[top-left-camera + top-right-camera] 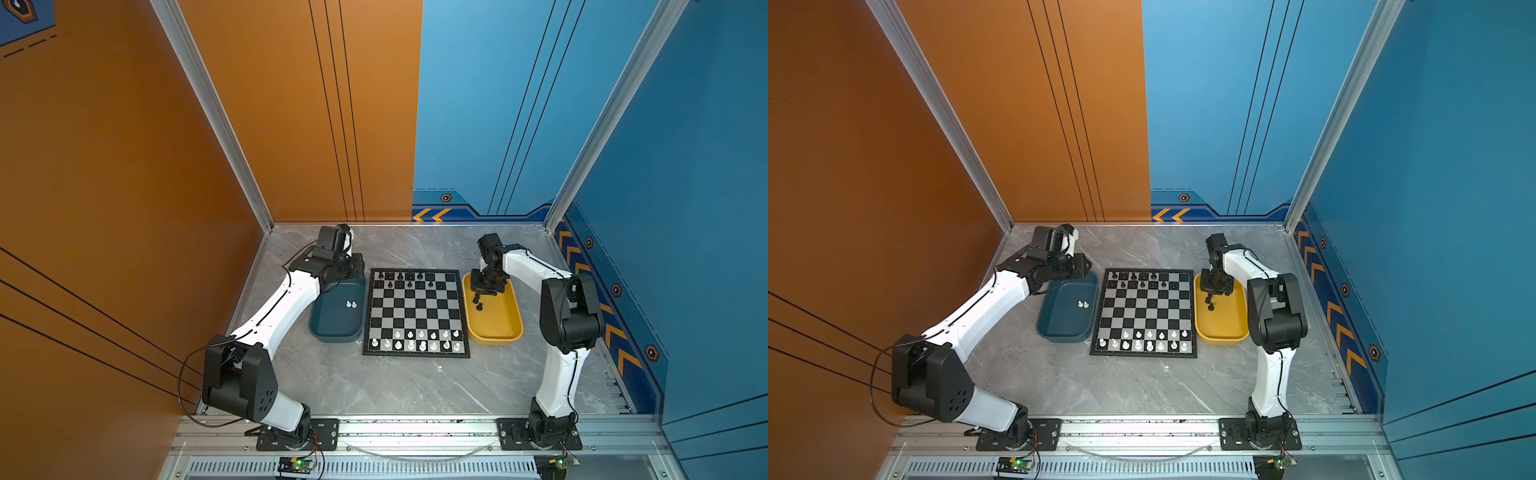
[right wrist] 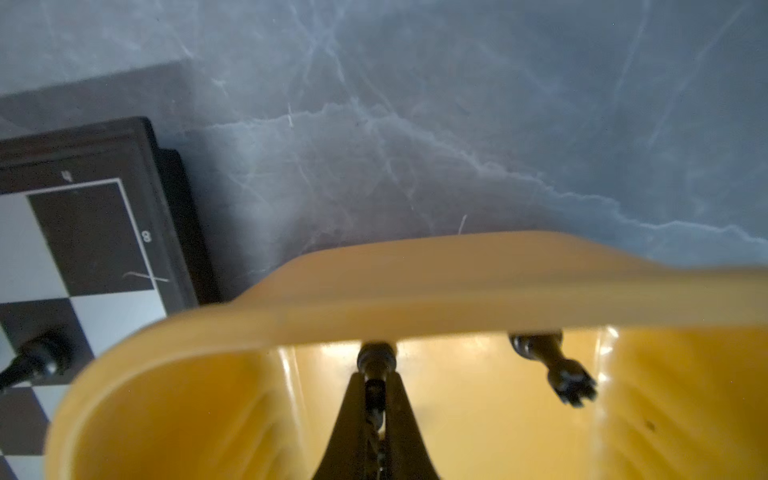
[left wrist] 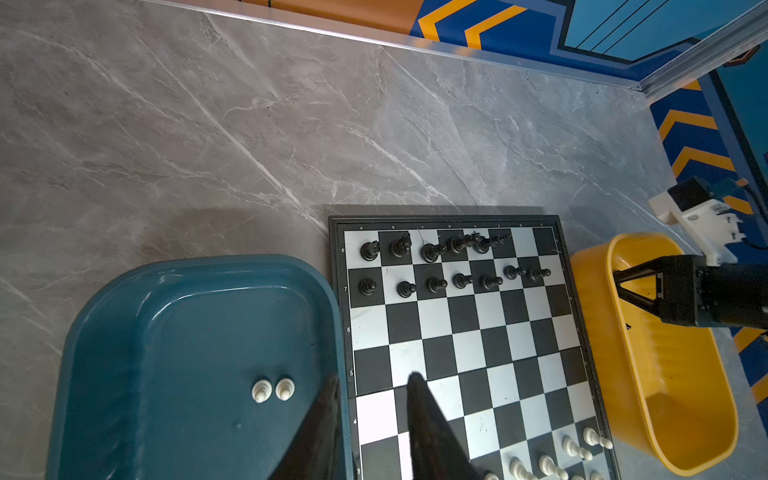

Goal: Set up the chess pieces on the board
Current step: 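Lift the black pawn and carry it over the board's black second row, then lower the black pawn onto the end square of the black pawn row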

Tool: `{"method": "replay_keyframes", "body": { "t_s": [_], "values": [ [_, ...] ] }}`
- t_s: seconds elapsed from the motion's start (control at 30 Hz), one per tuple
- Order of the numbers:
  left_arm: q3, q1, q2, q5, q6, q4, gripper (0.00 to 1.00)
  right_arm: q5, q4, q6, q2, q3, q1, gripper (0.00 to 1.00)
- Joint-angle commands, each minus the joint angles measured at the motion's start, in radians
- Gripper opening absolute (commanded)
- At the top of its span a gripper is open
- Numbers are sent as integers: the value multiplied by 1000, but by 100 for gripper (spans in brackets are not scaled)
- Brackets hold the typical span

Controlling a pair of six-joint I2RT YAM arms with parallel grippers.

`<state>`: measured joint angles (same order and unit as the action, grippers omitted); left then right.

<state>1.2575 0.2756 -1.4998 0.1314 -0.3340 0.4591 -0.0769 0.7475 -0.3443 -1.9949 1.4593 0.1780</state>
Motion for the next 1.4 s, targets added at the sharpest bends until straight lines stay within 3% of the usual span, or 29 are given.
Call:
{"method": "replay_keyframes", "body": {
  "t_s": [0.0,0.47,0.83,1.07,1.37],
  "values": [
    [-10,1,7,16,-4,-14,30,-6,-1,-7,-13,17,-3,2],
    [-24,-1,10,18,10,-14,30,81,131,28,134,52,28,0],
    [-79,-18,41,37,10,-67,30,166,300,50,257,183,140,0],
    [-97,-24,50,50,10,-81,30,147,305,53,162,266,205,0],
    [-106,-33,56,53,10,-89,31,101,302,59,-47,429,214,0]
  ]
}}
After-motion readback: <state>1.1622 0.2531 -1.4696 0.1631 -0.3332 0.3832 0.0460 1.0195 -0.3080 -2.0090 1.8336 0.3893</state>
